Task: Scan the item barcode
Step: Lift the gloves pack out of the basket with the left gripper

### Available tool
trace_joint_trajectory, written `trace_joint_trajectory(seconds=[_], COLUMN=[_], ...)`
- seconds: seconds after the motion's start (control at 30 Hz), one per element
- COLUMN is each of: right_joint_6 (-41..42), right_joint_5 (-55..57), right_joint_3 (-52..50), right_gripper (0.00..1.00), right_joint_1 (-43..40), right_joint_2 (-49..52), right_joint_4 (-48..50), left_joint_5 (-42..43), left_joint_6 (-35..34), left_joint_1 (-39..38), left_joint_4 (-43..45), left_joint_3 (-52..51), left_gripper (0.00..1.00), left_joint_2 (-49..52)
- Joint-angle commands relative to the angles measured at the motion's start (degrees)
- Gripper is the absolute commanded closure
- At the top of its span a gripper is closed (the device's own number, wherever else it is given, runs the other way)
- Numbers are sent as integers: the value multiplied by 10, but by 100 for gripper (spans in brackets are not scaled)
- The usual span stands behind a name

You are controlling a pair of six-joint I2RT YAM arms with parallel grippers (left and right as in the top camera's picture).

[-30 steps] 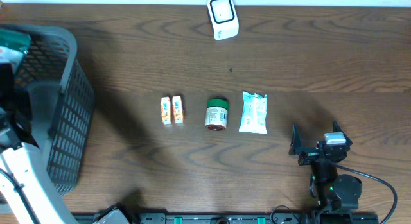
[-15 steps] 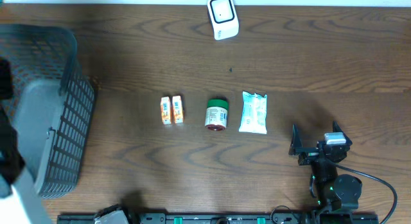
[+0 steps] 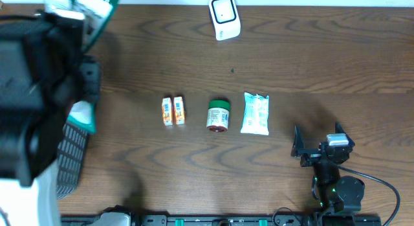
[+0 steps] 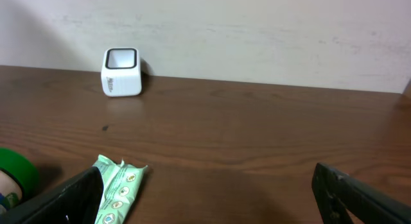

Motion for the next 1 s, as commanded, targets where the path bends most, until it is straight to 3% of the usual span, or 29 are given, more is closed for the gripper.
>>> trace_joint_trajectory(seconds=[0.0,0.17,0.43,0.97], right_joint_6=[7,7,7,7], right_joint_5=[1,1,1,1], right_joint_3=[-1,-1,-1,-1], right_gripper=[1,1,1,1], right_joint_1=[1,1,1,1], right_joint_2=[-3,-3,-3,-3], right_joint_4=[-2,-2,-2,-2], left_joint_5=[66,80,79,42], left_joint_6=[-63,-75,-92,-96], left_joint_1=[-7,-7,-7,-6], left_joint_4=[-39,-72,-49,247], left_joint_3=[5,-11,-90,-354], left_gripper=[93,93,93,93], left_joint_2=[59,132,202,228])
